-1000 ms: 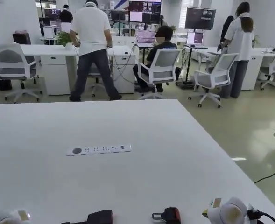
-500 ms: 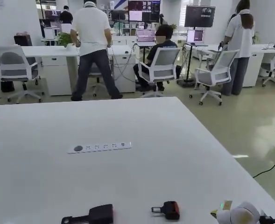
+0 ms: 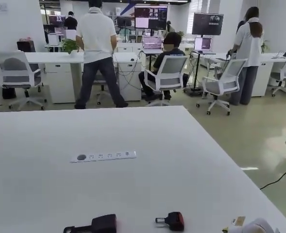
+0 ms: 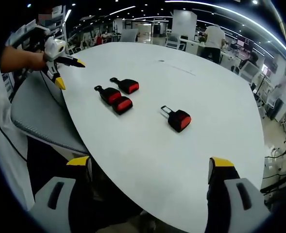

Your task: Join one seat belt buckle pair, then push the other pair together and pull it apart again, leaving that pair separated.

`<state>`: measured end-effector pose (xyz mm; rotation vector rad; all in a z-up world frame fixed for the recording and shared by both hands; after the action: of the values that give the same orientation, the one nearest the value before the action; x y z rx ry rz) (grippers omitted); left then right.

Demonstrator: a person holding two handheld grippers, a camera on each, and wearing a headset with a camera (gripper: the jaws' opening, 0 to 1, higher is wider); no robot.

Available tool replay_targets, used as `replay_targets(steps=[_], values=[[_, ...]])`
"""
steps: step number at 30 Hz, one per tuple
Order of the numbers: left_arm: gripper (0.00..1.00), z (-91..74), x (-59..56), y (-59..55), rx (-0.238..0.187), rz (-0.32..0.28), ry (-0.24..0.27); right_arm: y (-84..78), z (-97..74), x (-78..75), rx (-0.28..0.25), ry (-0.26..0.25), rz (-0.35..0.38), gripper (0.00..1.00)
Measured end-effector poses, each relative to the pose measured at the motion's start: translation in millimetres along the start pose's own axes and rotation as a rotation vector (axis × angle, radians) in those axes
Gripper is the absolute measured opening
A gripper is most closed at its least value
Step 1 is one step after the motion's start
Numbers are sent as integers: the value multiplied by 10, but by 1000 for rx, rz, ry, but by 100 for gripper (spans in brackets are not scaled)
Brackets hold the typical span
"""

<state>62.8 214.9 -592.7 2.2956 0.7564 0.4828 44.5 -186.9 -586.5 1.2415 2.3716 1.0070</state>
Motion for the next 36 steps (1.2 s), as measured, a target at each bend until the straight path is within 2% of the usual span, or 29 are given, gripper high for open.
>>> replay_targets(steps=[8,15,17,20,26,30,36], values=[[100,-68,2,-3,-6,-2,6,22,1,37,0,-4,2,99],[100,-67,9,37,-20,-11,11,-32,30,-30,20,-4,-13,99],[100,-58,16,40,-27,-20,9,-34,19,-24,24,-13,-24,99],[100,-49,-15,49,-27,-21,6,-33,-14,-101,17,-51,-37,99],[100,-43,-16,46,-35,-48,16,-64,-9,-172,6,-62,-9,99],[100,-31,1,56,-47,-53,20,-57,9,-160,-5,-64,11,99],[100,26,35,71,-44,-62,18,-22,101,-136,-16,-57,28,99]])
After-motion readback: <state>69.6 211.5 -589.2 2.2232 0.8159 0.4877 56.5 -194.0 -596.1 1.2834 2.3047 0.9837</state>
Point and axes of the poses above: the centre of the closed fingertips' face, and the gripper's own axes: z roughly forward along the fingers, x roughly to its left, y roughly out of its top, the point moved 4 cm from there along -z, roughly backward along the fingers, and after that the axes turned 9 degrees about z, right-handed, at the moved point
